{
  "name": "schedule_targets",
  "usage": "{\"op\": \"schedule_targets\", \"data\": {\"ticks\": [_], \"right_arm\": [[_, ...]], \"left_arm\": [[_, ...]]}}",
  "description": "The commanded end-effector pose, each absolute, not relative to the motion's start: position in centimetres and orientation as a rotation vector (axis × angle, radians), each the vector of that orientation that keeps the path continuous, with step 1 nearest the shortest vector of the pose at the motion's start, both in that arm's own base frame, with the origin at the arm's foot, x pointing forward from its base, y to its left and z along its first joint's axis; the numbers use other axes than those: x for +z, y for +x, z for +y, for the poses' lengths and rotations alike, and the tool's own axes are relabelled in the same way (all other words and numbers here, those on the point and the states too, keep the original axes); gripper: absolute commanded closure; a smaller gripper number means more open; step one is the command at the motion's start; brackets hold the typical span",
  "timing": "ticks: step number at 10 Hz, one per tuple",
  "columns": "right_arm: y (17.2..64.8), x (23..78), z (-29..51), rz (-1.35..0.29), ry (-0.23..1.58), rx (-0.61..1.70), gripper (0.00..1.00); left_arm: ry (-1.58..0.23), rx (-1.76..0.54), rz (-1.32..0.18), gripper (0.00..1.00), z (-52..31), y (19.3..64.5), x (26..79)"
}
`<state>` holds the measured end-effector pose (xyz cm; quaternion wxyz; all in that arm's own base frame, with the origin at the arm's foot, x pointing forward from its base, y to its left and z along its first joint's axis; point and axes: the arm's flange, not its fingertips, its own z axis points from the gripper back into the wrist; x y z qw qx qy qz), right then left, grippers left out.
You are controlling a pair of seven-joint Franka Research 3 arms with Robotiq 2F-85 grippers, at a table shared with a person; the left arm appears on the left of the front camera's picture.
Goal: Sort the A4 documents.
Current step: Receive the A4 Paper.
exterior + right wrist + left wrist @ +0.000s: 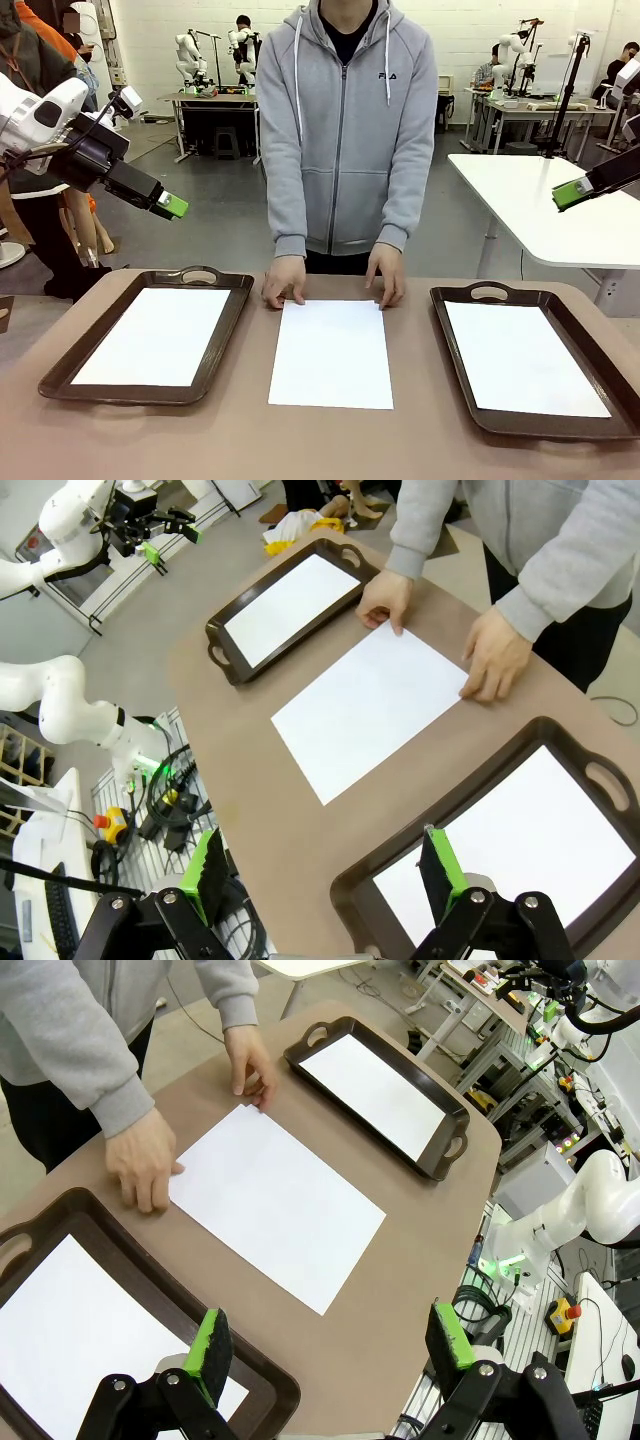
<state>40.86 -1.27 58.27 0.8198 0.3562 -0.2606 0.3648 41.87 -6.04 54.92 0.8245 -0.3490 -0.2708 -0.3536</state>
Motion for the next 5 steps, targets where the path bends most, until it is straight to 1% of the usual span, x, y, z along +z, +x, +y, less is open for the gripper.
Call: {"op": "schedule_targets", "data": {"ticks": [1,5], "right_arm": [[40.92,58.17,-1.17,-0.564,0.764,0.771,0.0],[40.92,58.17,-1.17,-0.564,0.764,0.771,0.0]], "left_arm": [[-0.74,-0.76,-0.571,0.0,-5.93,41.78,54.97],[-0.74,-0.76,-0.571,0.0,-5.93,41.78,54.97]]}}
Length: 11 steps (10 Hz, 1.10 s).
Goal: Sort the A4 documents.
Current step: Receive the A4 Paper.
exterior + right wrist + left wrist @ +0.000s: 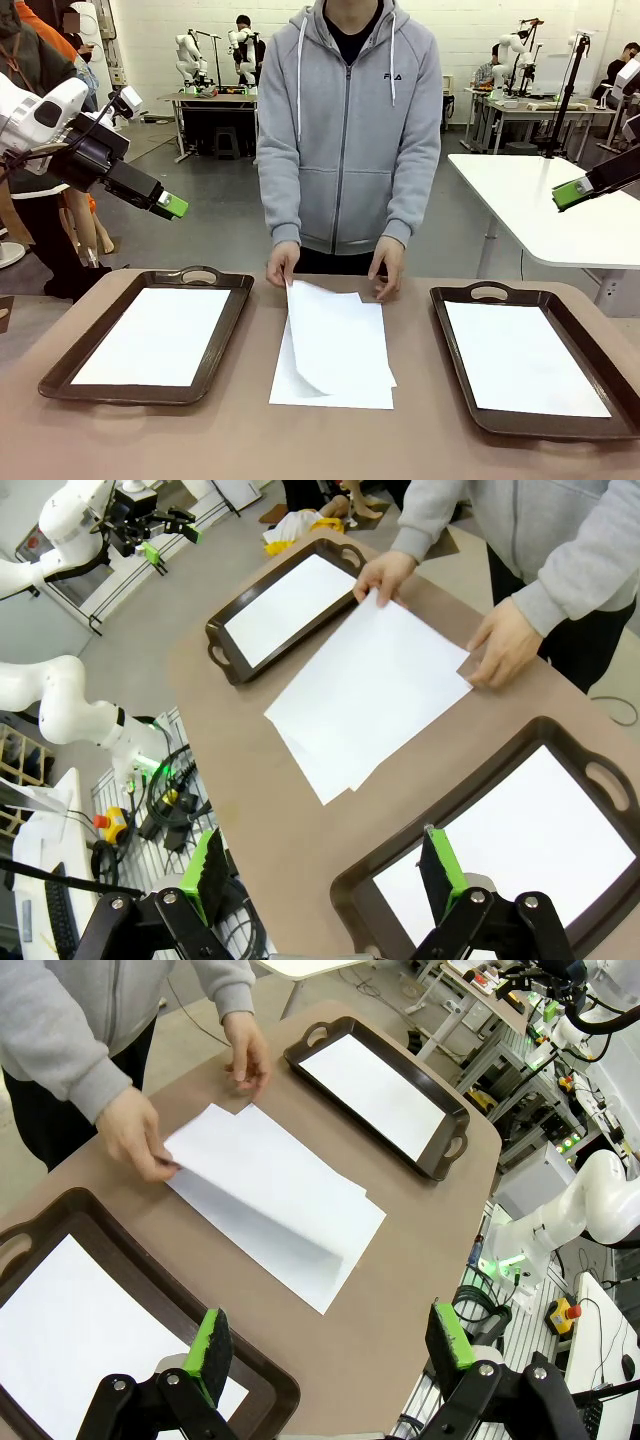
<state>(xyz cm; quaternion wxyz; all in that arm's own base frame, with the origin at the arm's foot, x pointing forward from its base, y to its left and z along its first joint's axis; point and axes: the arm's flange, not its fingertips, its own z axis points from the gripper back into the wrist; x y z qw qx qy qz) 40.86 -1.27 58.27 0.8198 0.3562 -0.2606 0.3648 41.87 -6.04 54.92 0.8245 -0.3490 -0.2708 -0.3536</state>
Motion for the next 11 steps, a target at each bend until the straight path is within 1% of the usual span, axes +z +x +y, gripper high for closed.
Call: {"op": "schedule_targets", "data": {"ticks": [1,11], "right_arm": [[40.92,58.17,-1.17,-0.564,0.764,0.771,0.0],[40.92,58.17,-1.17,-0.564,0.764,0.771,0.0]], "left_arm": [[-0.74,-0.76,-0.571,0.0,-5.93,41.78,54.97],[-0.74,-0.76,-0.571,0.0,-5.93,41.78,54.97]]}}
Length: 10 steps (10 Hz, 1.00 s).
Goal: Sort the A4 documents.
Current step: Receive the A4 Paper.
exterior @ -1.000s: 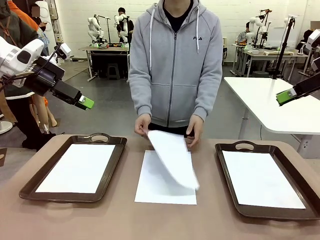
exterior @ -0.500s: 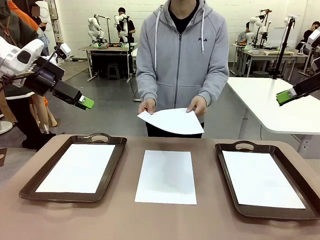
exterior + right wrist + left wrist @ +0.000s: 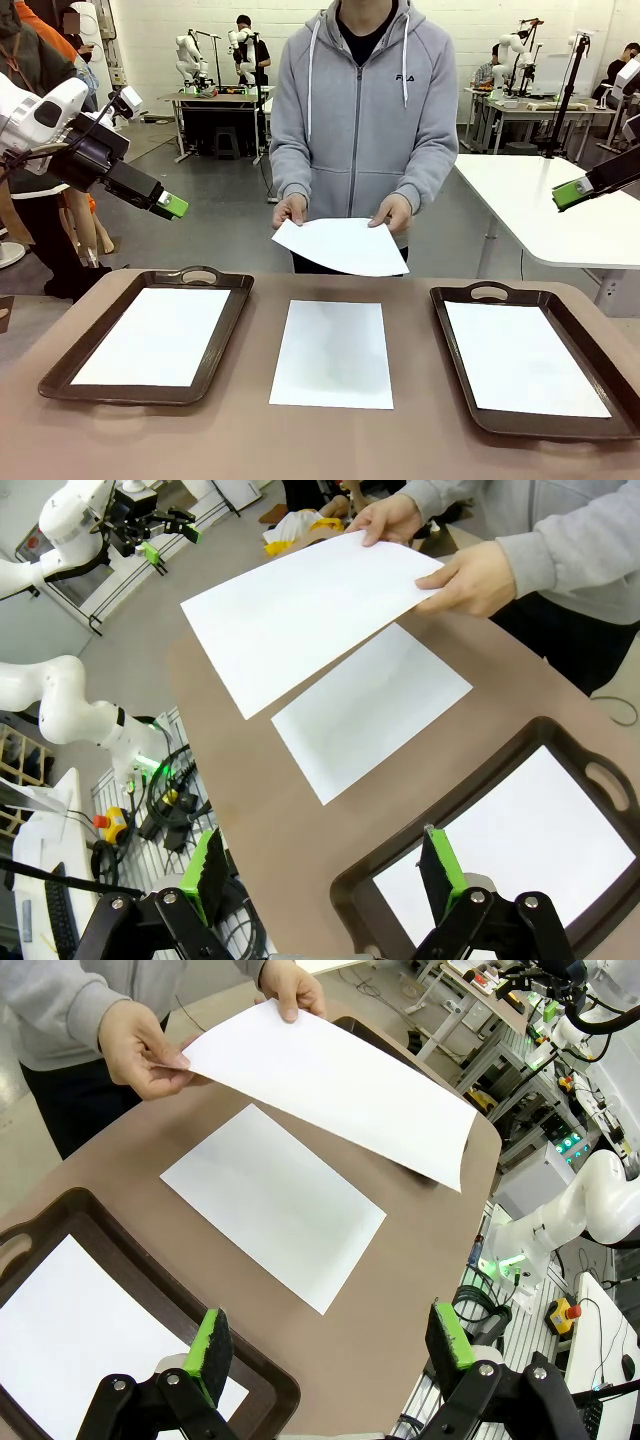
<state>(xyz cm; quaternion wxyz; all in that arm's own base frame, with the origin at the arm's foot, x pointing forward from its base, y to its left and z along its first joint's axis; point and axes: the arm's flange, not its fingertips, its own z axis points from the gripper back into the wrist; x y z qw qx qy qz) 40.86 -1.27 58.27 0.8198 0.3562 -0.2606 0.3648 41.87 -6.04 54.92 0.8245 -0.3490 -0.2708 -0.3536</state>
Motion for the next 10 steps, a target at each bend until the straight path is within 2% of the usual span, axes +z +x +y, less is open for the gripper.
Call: {"op": "schedule_targets", "data": {"ticks": [1,10], "right_arm": [[40.92,58.17,-1.17,-0.564,0.764,0.771,0.0],[40.92,58.17,-1.17,-0.564,0.764,0.771,0.0]], "left_arm": [[-0.74,-0.76,-0.571,0.0,-5.93,41.78,54.97],[-0.74,-0.76,-0.571,0.0,-5.93,41.78,54.97]]}}
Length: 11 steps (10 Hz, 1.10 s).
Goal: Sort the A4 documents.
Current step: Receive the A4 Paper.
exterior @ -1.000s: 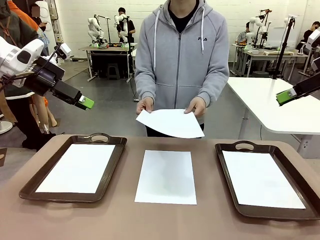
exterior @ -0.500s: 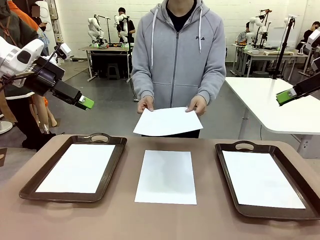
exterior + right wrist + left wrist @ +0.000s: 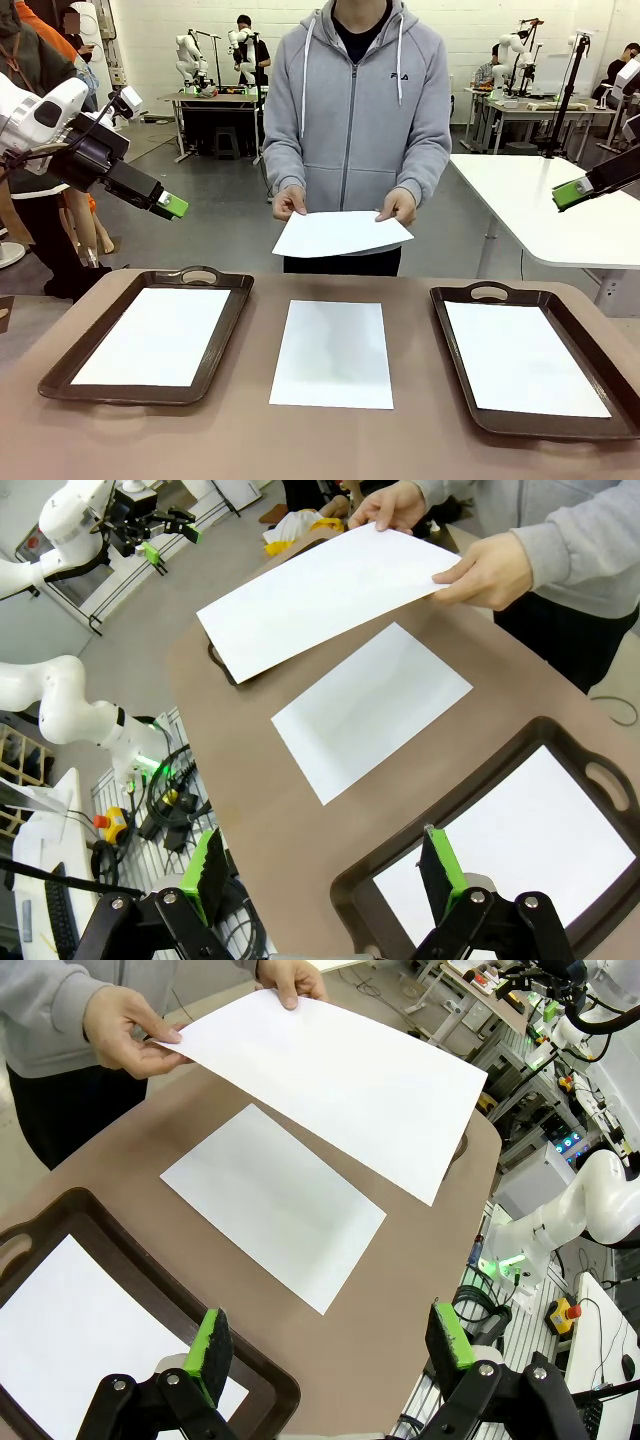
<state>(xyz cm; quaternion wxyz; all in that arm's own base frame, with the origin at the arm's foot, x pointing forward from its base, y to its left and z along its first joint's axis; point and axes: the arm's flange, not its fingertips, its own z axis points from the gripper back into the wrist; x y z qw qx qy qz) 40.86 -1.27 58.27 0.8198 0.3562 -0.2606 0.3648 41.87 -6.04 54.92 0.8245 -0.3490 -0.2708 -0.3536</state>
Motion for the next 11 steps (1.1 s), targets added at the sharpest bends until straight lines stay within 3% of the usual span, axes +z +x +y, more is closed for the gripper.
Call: {"op": "schedule_targets", "data": {"ticks": [1,11], "right_arm": [[40.92,58.17,-1.17,-0.564,0.764,0.771,0.0],[40.92,58.17,-1.17,-0.564,0.764,0.771,0.0]], "left_arm": [[-0.74,-0.76,-0.571,0.0,-5.93,41.78,54.97],[-0.74,-0.76,-0.571,0.0,-5.93,41.78,54.97]]}}
